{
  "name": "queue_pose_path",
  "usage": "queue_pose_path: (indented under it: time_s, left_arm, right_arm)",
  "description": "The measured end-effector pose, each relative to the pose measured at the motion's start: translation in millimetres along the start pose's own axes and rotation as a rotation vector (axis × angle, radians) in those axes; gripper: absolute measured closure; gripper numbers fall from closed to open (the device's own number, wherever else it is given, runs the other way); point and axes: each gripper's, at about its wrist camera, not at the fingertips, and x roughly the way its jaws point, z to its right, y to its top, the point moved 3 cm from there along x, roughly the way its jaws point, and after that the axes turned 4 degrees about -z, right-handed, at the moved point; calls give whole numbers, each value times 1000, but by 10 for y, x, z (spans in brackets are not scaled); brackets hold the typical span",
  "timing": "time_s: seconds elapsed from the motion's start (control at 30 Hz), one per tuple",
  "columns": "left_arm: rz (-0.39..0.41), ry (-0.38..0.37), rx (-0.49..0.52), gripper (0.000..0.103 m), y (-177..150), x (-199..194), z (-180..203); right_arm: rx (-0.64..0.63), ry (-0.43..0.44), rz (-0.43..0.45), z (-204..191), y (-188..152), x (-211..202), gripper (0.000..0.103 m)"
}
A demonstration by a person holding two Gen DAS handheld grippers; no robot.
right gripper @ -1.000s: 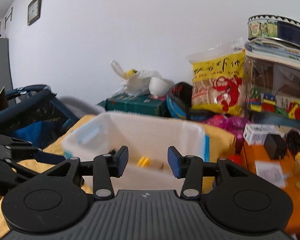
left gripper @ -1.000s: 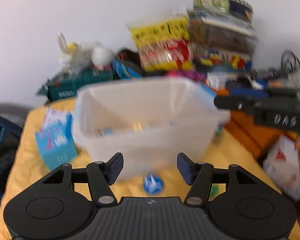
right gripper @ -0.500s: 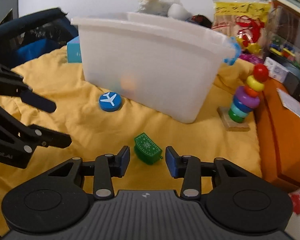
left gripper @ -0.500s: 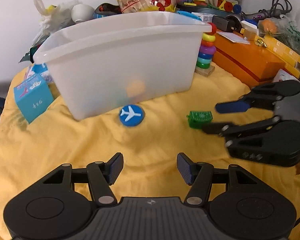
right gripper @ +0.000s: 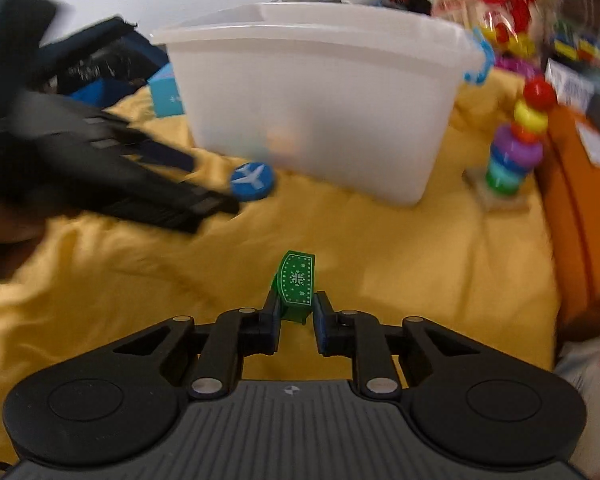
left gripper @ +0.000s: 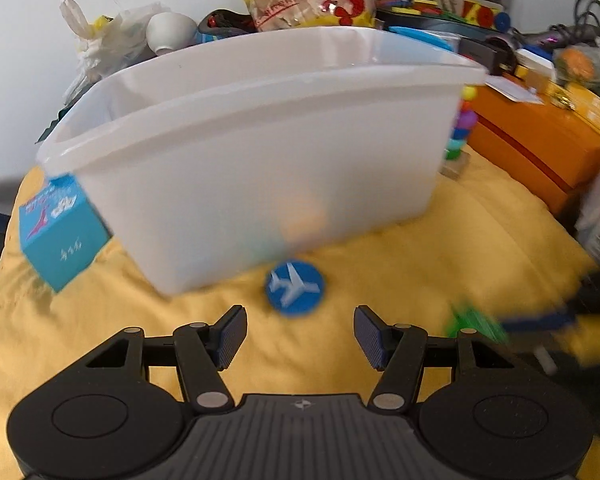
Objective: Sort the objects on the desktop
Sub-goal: 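Grasp the green toy wagon with the right gripper while the left grasps the blue airplane disc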
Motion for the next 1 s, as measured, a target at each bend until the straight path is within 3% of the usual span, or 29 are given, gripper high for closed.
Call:
queue_pose_path:
  time_s: [0.17, 0.23, 0.33, 0.5, 0.63, 0.8, 1.0]
  left_arm:
    - [-35, -18, 28, 44, 166, 271, 32]
    - [-65, -3, 55, 60, 163, 379, 57]
    - [-56, -33, 14, 61, 132, 321, 22]
    - [-46, -71, 9, 61, -221, -96, 8]
    - [-86, -115, -73, 61, -629, -419, -22]
    - [-100, -134, -86, 61, -949, -519, 110]
    - [-76, -108, -53, 60, -992, -518, 167]
  right_arm:
    - [113, 103, -54, -85, -154, -93, 83]
    - [128, 118, -68, -103, -224, -91, 83]
    - [136, 109, -72, -103, -283, -107, 83]
    - [207, 199, -91, -27, -308, -100, 83]
    - [303, 275, -130, 48, -369, 9, 83]
    - [260, 223, -94, 26, -376, -7, 77]
    - [132, 92, -37, -20, -354, -138, 62]
